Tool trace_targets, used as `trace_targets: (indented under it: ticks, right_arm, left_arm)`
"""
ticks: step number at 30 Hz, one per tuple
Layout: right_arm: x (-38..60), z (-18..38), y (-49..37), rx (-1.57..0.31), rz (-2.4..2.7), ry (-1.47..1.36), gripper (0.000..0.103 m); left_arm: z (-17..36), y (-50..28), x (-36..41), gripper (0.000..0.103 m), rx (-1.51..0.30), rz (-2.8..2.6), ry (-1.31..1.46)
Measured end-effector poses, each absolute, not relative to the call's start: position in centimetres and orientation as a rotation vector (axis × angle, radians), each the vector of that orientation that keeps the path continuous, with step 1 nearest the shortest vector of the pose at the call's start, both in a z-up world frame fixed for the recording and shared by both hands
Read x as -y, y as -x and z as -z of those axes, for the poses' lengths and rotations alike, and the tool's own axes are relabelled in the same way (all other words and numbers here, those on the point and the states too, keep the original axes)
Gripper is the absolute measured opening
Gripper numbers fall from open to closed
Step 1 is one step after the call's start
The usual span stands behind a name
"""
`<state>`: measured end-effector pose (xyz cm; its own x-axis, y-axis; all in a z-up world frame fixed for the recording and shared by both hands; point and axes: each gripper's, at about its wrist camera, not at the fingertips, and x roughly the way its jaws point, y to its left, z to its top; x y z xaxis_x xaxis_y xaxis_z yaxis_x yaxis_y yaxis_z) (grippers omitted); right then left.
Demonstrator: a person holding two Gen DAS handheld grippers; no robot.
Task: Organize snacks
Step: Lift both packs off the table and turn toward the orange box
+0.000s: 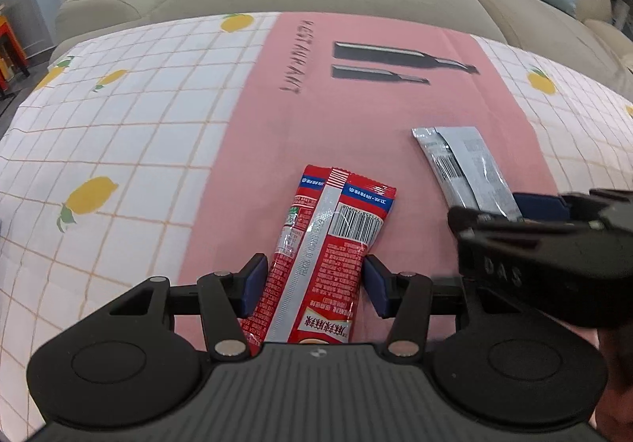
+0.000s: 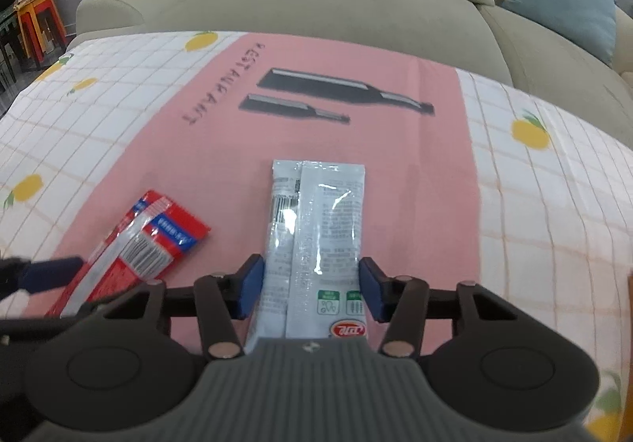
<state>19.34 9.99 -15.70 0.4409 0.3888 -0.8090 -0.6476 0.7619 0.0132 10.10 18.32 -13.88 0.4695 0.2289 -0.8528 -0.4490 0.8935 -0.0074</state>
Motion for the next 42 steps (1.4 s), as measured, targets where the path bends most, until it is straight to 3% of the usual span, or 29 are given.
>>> trace_targets:
  ticks: [19,22,23,24,25,42]
  right_arm:
    - [6.9,15.0,-11.7,-1.010,-0.635,0.343,0.049]
    - [8.7,15.2,-11.1,-1.004,-0.634,0.321,0.055]
    - [9.0,15.2,-11.0,-1.003,-0.634,0.314,0.064]
    - [9.2,15.3,-11.1,-1.007,-0.628,0.299,0.080]
    - [9.2,15.3,-11.3,-1.008,-0.619,0.283,0.084]
    - [8.6,16.1,-11.4,-0.924,-0.637,0.306,0.077]
  left_arm:
    - [13.4,-6.2,-6.3,0.060,-1.102,-0.136,0.094]
    - [13.5,-5.9,-6.0,0.066,-1.071,-0.125,0.092]
    - [13.5,-5.7,-6.1,0.070,-1.052,-0.122,0.101]
    - [13.4,-5.7,-6.1,0.072,-1.032,-0.113,0.107]
    - [13.4,-5.6,-6.1,0.073,-1.012,-0.116,0.106]
    - [14.0,-5.7,-5.9,0.077,-1.022,-0.073,0.030]
